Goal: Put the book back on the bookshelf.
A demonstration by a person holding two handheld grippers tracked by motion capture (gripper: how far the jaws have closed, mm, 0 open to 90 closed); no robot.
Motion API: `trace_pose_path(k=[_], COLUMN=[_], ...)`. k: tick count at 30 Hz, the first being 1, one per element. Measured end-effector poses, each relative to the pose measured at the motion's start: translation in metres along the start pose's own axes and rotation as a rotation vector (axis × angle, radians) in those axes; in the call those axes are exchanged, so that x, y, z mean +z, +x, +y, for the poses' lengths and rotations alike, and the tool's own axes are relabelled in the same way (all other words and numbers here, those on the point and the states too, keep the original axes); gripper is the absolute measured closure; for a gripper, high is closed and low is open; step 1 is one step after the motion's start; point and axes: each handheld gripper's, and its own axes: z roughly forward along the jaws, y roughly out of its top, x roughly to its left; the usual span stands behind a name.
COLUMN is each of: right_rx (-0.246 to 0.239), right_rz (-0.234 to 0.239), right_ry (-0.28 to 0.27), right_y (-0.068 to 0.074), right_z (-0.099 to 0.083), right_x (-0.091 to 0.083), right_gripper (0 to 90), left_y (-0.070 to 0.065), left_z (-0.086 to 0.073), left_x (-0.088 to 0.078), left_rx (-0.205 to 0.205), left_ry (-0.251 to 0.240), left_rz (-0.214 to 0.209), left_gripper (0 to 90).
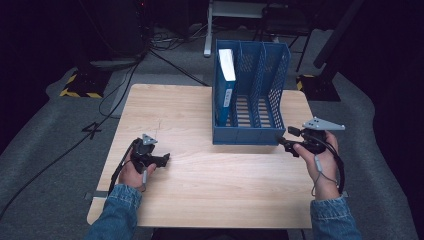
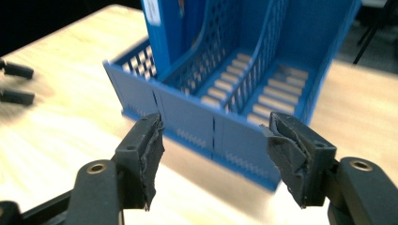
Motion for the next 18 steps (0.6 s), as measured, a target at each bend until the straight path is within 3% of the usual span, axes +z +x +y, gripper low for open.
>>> trace_pose_path(k=[3,6,9,11,18], right_rx=[0.033,0.012,0.039,0.022,0.032], right_rz=[-0.001,0.007,0.007,-0.007,-0.013], right_ry=[0.031,0.109,0.127,0.159,0.194], right_y=[-0.010,-0.018,-0.026,-0.031,-0.043], right_z=[-0.020,-0.033,-0.050,-0.060,-0.083], right_x=[0.003,0.012,0.021,0.027,0.041], right_gripper=[37.2,37.1,36.8,36.3,36.4], left_y=[0.000,0.000,0.000,0.000,0.000], left_z=[0.000,0.000,0.000,0.000,0.000], left_x=[0.000,0.000,0.000,0.000,0.000], left_rx=[0.000,0.000,0.000,0.001,0.002], left_ry=[0.000,0.000,0.000,0.000,-0.001], left_rz=[0.000,0.000,0.000,0.000,-0.002], left_gripper=[12.2,12.2,12.2,12.2,12.2])
